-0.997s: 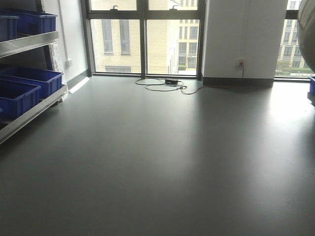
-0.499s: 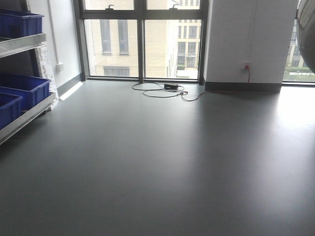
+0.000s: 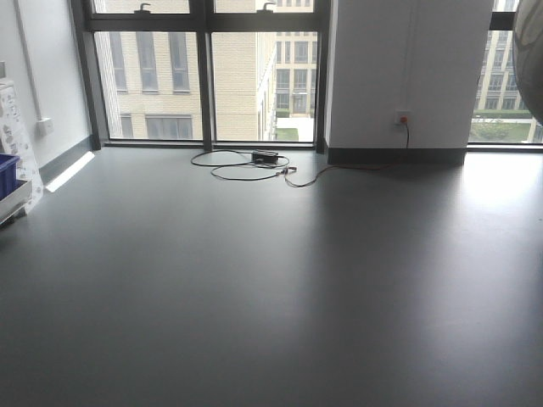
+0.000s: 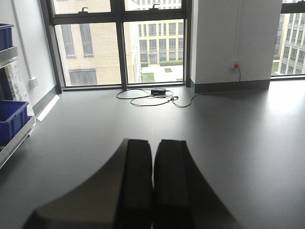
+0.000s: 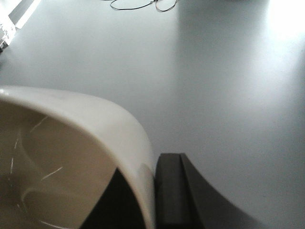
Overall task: Move white bin to right shelf second layer
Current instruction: 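Turn the base toward the shelf rack with blue crates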
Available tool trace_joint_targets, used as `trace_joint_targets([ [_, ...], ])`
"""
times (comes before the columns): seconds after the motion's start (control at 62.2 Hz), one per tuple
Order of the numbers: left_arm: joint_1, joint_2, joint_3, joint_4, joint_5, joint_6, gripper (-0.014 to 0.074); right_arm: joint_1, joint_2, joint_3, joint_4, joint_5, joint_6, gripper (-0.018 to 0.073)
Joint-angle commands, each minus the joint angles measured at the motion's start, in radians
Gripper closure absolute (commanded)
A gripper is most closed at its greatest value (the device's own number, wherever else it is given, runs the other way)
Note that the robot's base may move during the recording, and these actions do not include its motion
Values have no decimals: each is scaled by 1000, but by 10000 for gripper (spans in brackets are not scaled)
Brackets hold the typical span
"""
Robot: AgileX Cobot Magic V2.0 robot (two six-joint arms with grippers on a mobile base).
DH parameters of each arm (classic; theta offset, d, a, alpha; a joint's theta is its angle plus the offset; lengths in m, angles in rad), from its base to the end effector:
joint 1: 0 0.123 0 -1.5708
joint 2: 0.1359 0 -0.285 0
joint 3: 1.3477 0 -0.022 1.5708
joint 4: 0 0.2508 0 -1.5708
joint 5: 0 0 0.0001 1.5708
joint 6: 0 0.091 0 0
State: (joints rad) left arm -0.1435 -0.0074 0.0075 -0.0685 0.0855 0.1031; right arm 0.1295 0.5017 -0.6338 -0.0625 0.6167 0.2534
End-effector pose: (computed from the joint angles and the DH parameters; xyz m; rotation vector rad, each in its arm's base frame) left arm 0.0556 -0.0086 0.2033 0.1444 1.5631 -0.0900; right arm 0.0945 0.0090 0.3335 0.0955 1.9691 0.1816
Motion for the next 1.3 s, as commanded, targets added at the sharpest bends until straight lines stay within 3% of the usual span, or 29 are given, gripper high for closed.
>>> trace_joint_targets([
  [0.0, -8, -14, 37, -5, -86, -4, 512, -5, 5, -32, -5, -95, 2, 503],
  [1.287, -8, -14, 37, -5, -86, -4, 512, -5, 5, -32, -5, -96, 2, 503],
])
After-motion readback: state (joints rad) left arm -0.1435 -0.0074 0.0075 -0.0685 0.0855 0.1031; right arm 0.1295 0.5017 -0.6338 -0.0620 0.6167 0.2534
